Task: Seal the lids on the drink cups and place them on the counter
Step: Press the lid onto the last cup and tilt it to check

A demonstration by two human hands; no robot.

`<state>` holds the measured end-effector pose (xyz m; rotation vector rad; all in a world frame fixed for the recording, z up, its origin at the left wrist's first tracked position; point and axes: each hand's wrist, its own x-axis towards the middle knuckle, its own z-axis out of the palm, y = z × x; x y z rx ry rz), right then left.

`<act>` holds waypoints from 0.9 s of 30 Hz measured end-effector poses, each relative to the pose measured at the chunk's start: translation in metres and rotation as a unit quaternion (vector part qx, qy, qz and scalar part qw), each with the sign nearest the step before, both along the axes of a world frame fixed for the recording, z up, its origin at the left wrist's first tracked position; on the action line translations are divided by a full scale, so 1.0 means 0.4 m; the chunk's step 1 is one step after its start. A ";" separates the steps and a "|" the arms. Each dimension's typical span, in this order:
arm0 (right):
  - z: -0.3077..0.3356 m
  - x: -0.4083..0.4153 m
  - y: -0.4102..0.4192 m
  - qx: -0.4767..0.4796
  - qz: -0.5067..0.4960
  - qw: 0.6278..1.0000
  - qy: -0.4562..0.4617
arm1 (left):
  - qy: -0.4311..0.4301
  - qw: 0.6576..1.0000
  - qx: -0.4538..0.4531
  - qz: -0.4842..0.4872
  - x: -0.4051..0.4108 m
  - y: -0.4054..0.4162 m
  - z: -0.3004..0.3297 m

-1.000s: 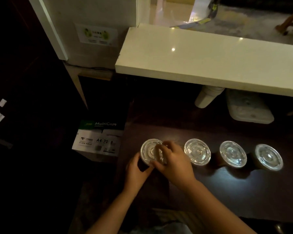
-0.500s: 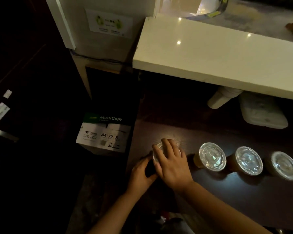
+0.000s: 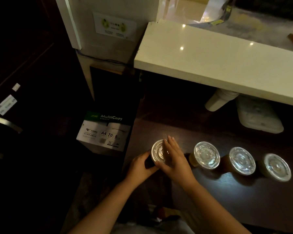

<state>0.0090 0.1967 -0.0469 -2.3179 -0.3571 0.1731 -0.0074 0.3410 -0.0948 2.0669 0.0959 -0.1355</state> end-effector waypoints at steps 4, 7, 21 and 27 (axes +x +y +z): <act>-0.005 0.003 -0.005 -0.019 0.003 1.000 -0.013 | 0.005 1.000 0.006 0.005 0.005 -0.014 -0.005; -0.004 0.002 -0.001 -0.065 0.011 0.997 -0.049 | 0.022 0.999 -0.023 0.011 0.012 -0.030 -0.010; 0.103 -0.097 -0.008 -0.021 -0.053 0.976 -0.211 | -0.053 0.992 -0.100 0.050 -0.005 -0.008 0.102; 0.140 -0.087 0.041 0.254 -0.159 0.953 -0.045 | -0.099 0.989 -0.073 0.077 0.001 0.042 0.165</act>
